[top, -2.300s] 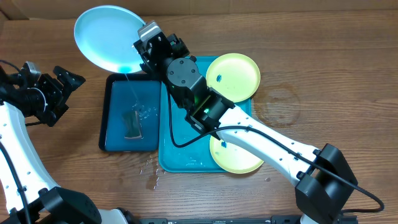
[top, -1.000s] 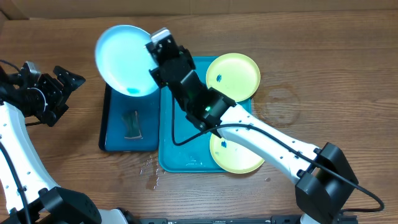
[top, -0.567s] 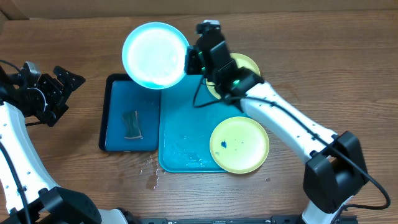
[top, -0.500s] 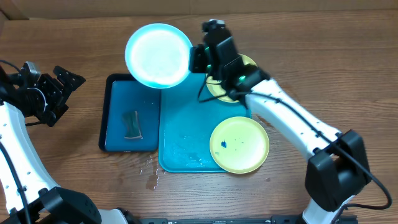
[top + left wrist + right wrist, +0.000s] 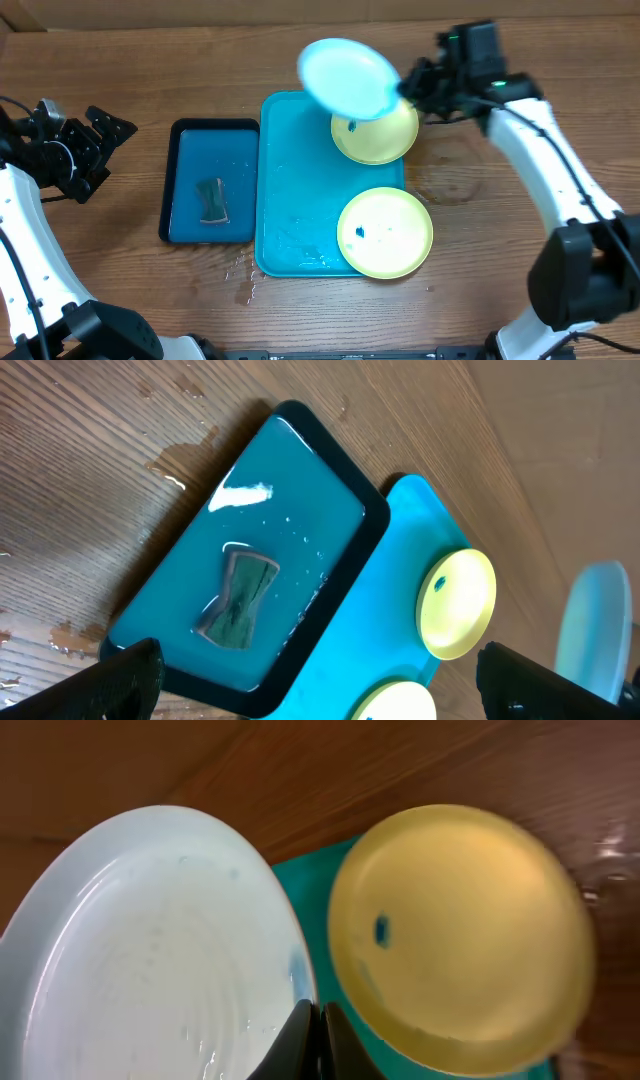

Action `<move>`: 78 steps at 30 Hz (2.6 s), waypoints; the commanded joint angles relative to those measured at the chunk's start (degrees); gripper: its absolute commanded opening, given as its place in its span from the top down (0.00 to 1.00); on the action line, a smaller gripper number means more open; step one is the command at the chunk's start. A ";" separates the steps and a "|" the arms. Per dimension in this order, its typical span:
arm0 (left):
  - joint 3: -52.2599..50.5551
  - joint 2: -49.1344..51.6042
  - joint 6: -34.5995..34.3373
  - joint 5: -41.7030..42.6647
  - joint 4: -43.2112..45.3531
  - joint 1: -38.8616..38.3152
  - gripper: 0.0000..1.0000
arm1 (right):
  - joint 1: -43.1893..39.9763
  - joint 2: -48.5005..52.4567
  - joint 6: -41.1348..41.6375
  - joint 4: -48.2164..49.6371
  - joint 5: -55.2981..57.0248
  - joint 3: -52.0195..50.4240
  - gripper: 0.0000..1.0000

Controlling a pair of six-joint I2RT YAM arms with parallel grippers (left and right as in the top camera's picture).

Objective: Clean dirty plates on tray and stack at the side
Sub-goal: 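Carry the white plate right and set it on the table, right gripper, then move the right gripper to the lower yellow plate's rim and grasp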

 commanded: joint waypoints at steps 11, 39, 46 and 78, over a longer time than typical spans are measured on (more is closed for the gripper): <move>0.92 -0.33 1.73 0.90 0.07 -0.11 0.00 | -22.53 -2.86 -0.92 -19.80 2.19 1.42 0.96; 0.92 -0.33 1.75 0.90 0.04 -0.11 0.00 | -25.31 -2.47 1.51 -19.30 20.74 -15.08 0.96; 0.92 -0.33 1.73 0.90 0.04 -0.11 0.00 | -22.08 -2.43 4.28 -10.25 20.72 -21.44 0.96; 0.92 -0.33 1.75 0.90 0.07 -0.11 0.00 | -15.13 -5.31 -10.01 -33.57 6.49 -8.26 0.51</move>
